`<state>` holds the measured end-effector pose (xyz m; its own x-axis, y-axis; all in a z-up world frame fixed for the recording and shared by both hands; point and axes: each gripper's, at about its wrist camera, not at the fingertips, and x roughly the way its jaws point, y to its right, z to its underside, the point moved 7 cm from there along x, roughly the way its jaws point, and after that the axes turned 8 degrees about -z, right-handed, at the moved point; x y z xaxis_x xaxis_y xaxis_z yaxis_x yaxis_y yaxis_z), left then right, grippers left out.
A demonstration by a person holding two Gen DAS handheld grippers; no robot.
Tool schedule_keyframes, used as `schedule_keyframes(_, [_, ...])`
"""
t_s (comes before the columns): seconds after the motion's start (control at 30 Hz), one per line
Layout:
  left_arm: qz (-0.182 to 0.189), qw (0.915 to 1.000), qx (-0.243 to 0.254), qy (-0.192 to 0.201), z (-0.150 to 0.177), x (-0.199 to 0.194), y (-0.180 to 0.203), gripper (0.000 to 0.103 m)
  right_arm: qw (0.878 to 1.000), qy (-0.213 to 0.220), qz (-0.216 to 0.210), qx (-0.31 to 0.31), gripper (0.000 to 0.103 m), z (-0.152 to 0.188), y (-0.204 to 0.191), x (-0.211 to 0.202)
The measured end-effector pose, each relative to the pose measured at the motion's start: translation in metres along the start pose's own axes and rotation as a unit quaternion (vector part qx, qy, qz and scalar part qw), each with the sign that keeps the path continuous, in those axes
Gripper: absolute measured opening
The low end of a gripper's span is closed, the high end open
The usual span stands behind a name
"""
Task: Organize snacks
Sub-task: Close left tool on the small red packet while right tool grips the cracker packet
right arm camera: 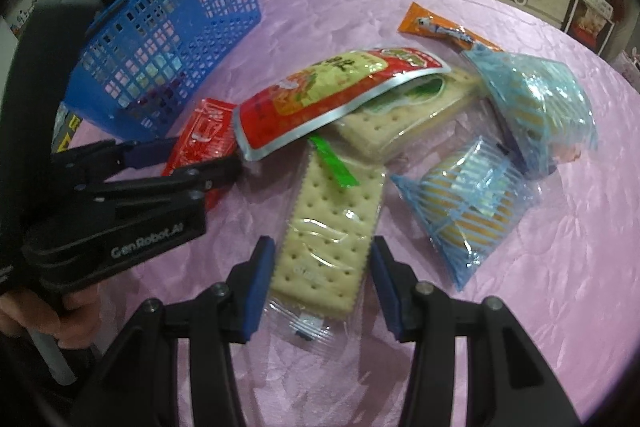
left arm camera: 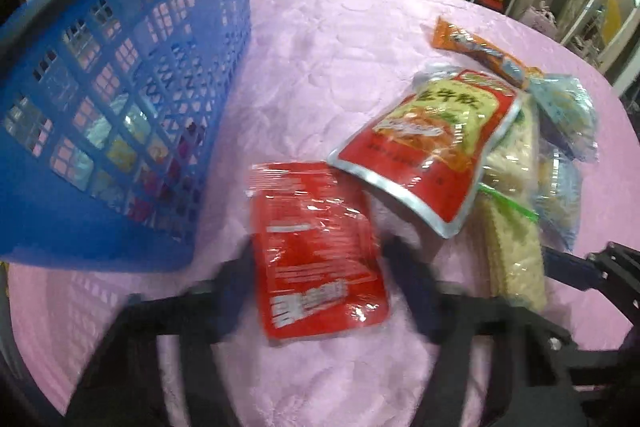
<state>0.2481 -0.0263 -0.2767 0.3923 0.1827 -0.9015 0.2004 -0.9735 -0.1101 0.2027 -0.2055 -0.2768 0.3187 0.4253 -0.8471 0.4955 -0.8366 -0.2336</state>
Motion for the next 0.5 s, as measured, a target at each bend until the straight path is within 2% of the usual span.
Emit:
schedule_keyframes(0.03, [0.006,1.0,0.0,-0.002,0.001,-0.002,0.001,0.04,1.0,0.001,0.0,0.002,0.053,0.0,0.0,0.0])
schedule_keyframes(0.07, [0.013,0.9999,0.007,-0.002,0.001,-0.004,0.003,0.035,1.0,0.002,0.0,0.003,0.053,0.0,-0.001,-0.001])
schedule_keyframes(0.17, [0.01,0.9999,0.013,0.0,0.004,-0.008,0.002,0.027,1.0,0.004,0.002,0.005,0.053,0.001,-0.003,-0.002])
schedule_keyframes(0.37, [0.035,0.999,0.026,-0.002,0.027,-0.025,0.004,0.025,1.0,0.008,0.001,0.011,0.052,0.008,-0.012,-0.015])
schedule_keyframes(0.5, [0.049,0.9983,0.032,0.006,0.042,-0.043,0.007,0.025,1.0,0.009,0.017,0.01,0.052,0.015,-0.026,-0.031])
